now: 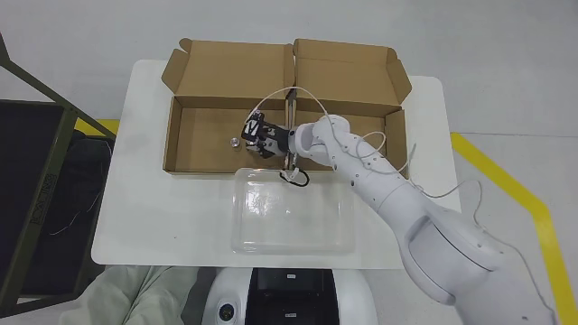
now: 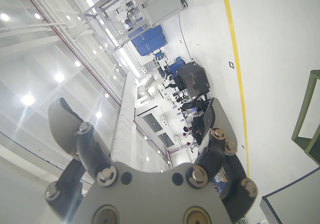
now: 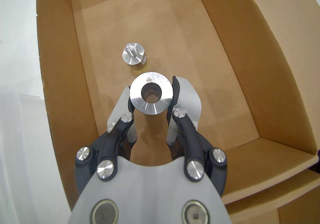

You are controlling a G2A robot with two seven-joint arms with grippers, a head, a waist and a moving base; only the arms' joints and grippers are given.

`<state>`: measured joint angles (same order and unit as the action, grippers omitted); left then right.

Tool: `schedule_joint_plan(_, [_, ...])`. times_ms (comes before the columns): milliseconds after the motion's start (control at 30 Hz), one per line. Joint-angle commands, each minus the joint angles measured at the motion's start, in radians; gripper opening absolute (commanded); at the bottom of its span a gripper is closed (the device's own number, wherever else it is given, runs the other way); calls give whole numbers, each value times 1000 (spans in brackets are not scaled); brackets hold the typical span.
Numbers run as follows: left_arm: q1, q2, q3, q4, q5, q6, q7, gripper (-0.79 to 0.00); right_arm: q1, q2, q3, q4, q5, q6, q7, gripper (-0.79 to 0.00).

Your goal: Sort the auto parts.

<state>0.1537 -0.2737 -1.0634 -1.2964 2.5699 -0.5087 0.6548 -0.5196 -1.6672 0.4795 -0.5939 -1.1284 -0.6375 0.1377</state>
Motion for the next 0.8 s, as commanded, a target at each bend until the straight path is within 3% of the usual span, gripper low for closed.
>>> schedule_joint_plan(0, [0, 0, 0, 0, 0, 0, 0, 0, 1, -4, 0, 6, -5, -1, -1, -597])
schedule_joint_plan(133, [0, 0, 0, 0, 0, 0, 0, 0, 1, -10, 1, 14, -12, -6, -5, -573])
schedule_joint_plan(333, [0, 0, 0, 0, 0, 0, 0, 0, -2, -11, 5, -6, -46, 8, -7, -456])
schedule_joint_plan(767, [0, 0, 0, 0, 0, 0, 0, 0, -31, 24, 57, -133, -104, 24, 10, -376])
